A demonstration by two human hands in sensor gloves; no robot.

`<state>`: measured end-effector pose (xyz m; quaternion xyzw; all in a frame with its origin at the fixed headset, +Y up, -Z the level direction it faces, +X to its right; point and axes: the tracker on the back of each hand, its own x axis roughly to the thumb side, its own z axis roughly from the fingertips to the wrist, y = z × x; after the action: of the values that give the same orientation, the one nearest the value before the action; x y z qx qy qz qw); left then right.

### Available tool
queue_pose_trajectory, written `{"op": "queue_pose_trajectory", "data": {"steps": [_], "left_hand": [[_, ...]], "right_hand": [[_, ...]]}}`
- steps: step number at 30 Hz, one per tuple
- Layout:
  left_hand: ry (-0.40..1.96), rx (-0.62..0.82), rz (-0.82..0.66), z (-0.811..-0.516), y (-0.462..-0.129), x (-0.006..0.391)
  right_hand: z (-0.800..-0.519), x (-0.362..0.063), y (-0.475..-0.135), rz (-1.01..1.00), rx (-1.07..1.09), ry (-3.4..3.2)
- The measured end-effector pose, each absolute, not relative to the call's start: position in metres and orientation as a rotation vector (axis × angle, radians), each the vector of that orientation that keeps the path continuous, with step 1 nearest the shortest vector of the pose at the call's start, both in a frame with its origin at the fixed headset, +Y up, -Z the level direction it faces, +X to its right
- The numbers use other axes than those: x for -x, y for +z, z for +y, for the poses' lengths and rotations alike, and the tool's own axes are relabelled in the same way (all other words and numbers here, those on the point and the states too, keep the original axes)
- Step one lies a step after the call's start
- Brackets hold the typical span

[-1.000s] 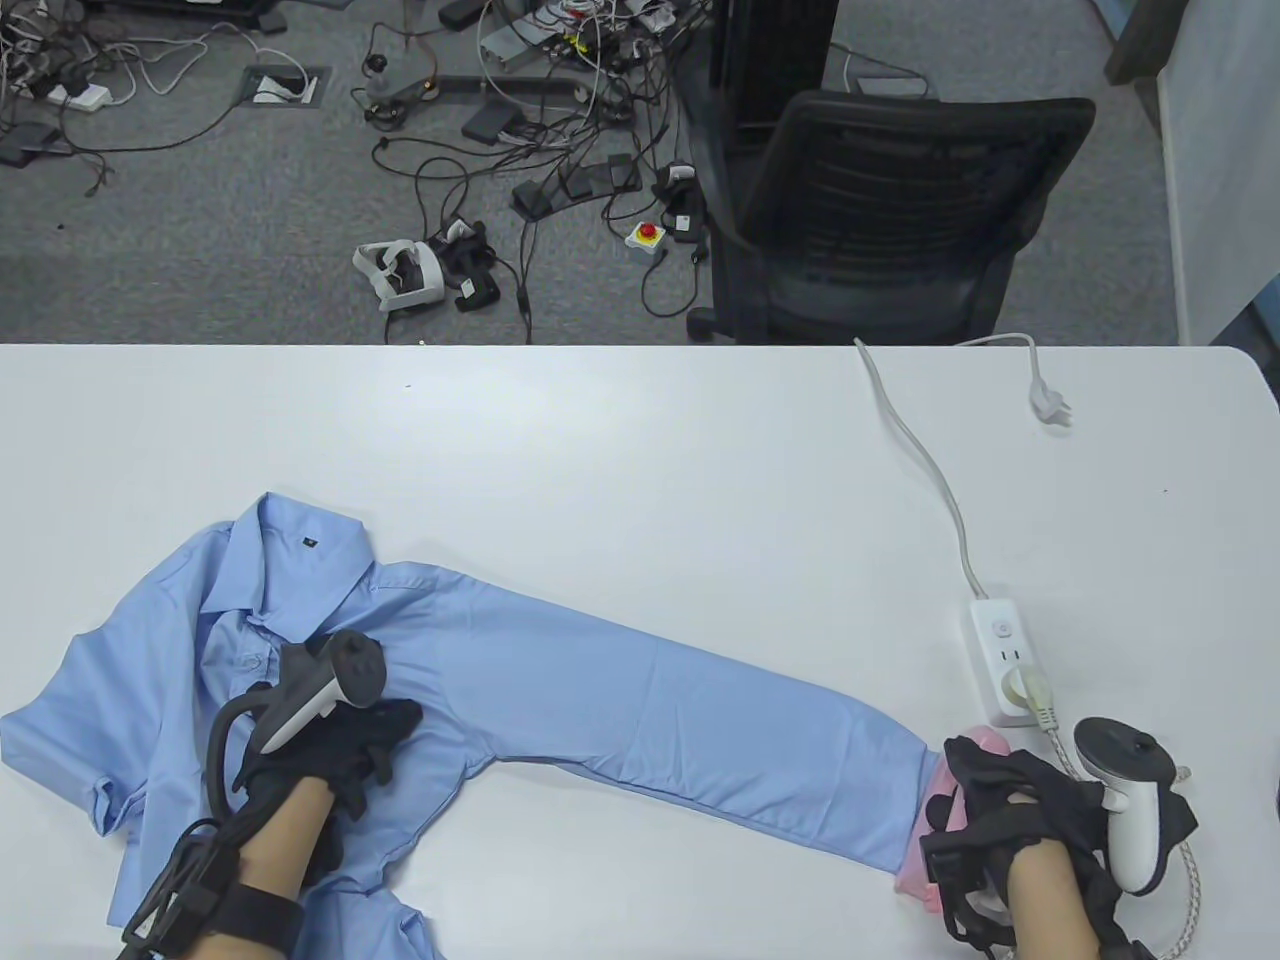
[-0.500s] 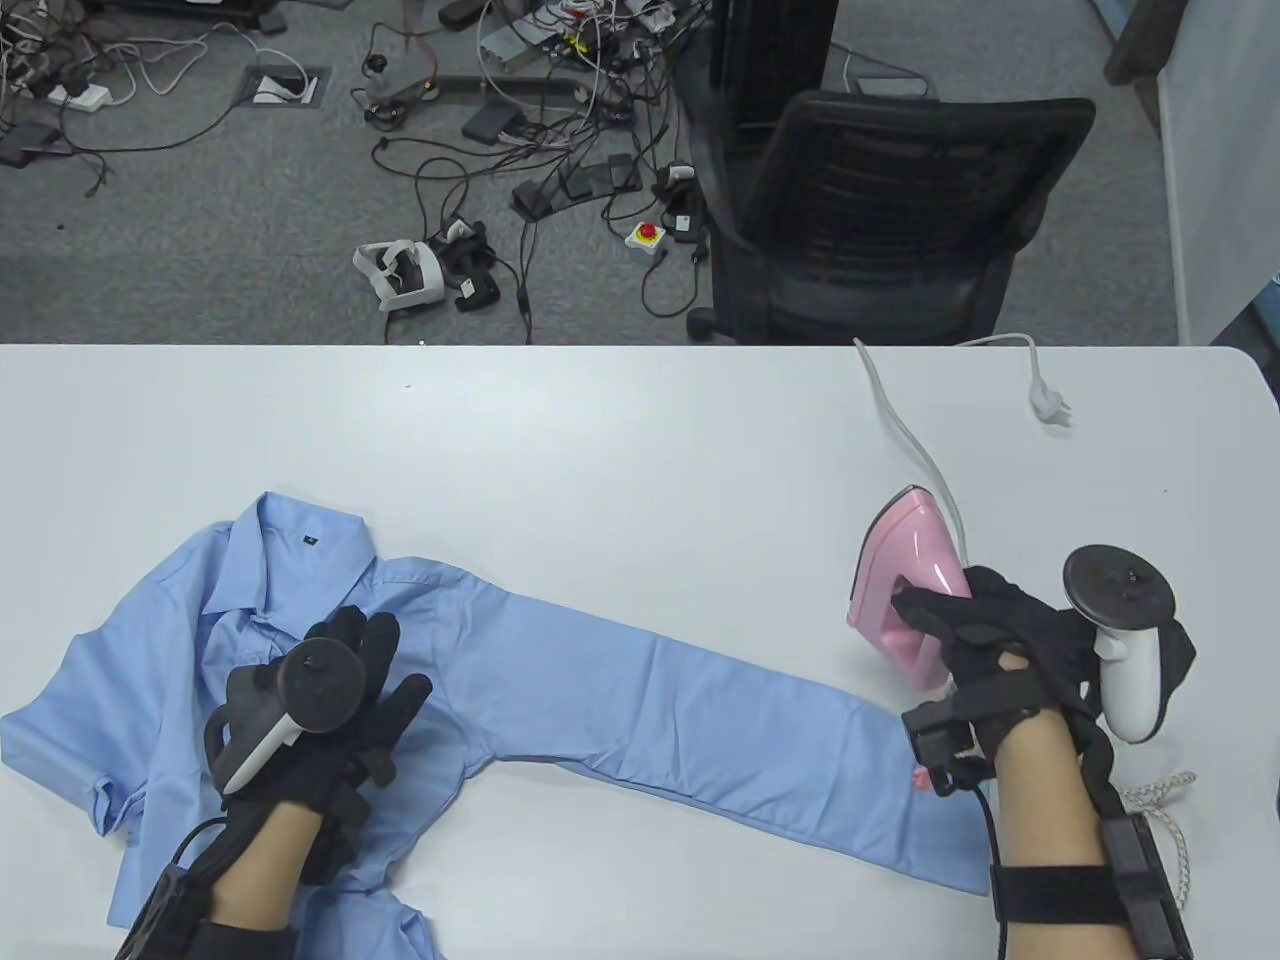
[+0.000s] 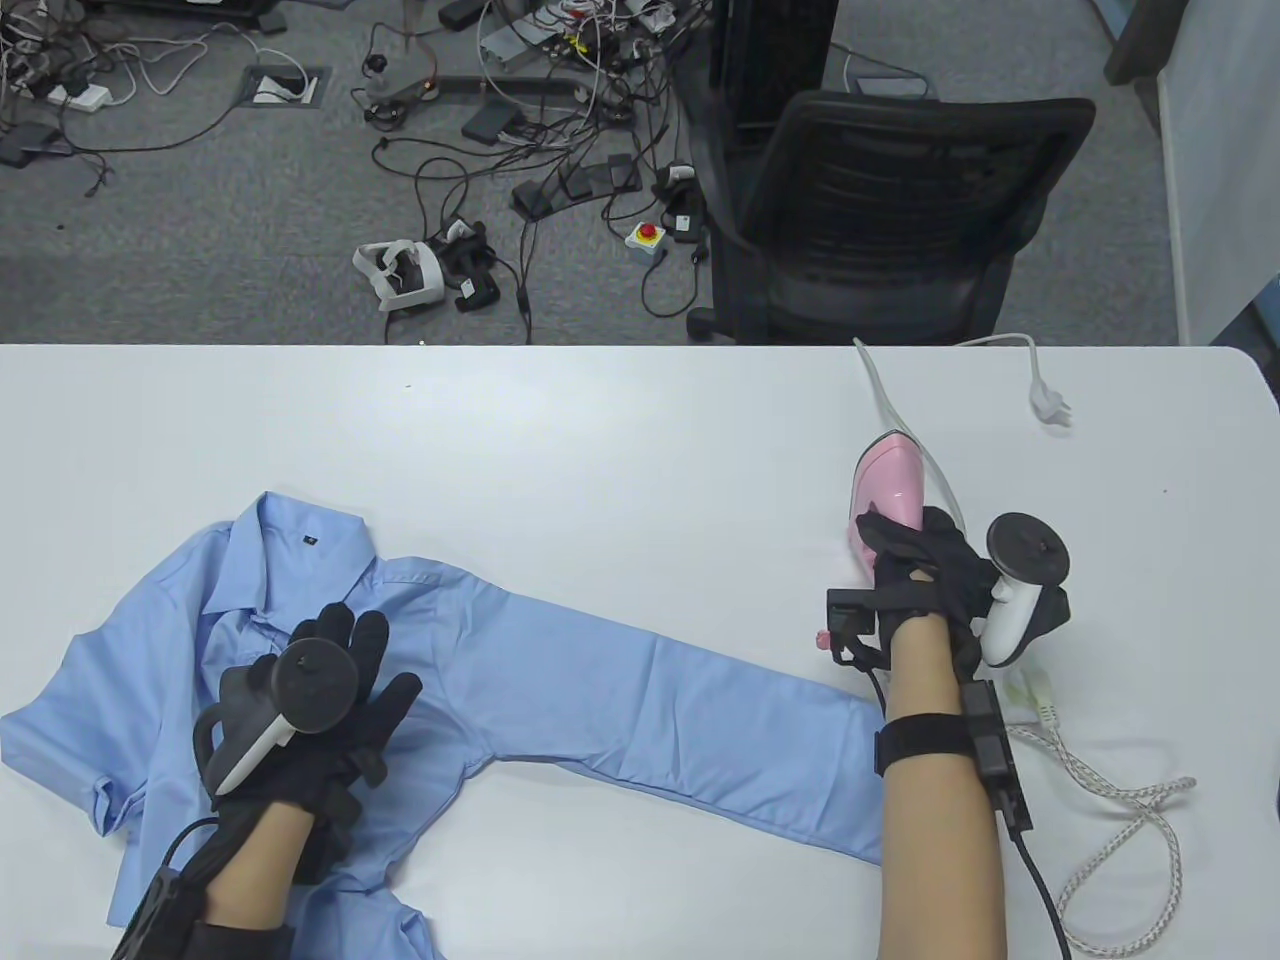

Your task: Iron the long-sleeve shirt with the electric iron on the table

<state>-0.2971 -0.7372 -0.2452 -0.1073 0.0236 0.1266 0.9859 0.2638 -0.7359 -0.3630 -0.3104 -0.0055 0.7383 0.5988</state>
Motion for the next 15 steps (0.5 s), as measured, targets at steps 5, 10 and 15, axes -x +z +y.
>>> {"op": "queue_pose_trajectory", "data": {"steps": [5, 10, 15], "left_hand": [[0.222, 0.24, 0.051, -0.741, -0.246, 0.296], [0.225, 0.249, 0.059, -0.742, -0.246, 0.297], [0.227, 0.257, 0.057, -0.742, -0.246, 0.297]], "right_hand": [[-0.741, -0.262, -0.373, -0.05, 0.742, 1.769], [-0.737, -0.264, -0.376, 0.001, 0.778, 1.836], [-0.747, -0.263, -0.375, 0.169, 0.804, 2.035]]}}
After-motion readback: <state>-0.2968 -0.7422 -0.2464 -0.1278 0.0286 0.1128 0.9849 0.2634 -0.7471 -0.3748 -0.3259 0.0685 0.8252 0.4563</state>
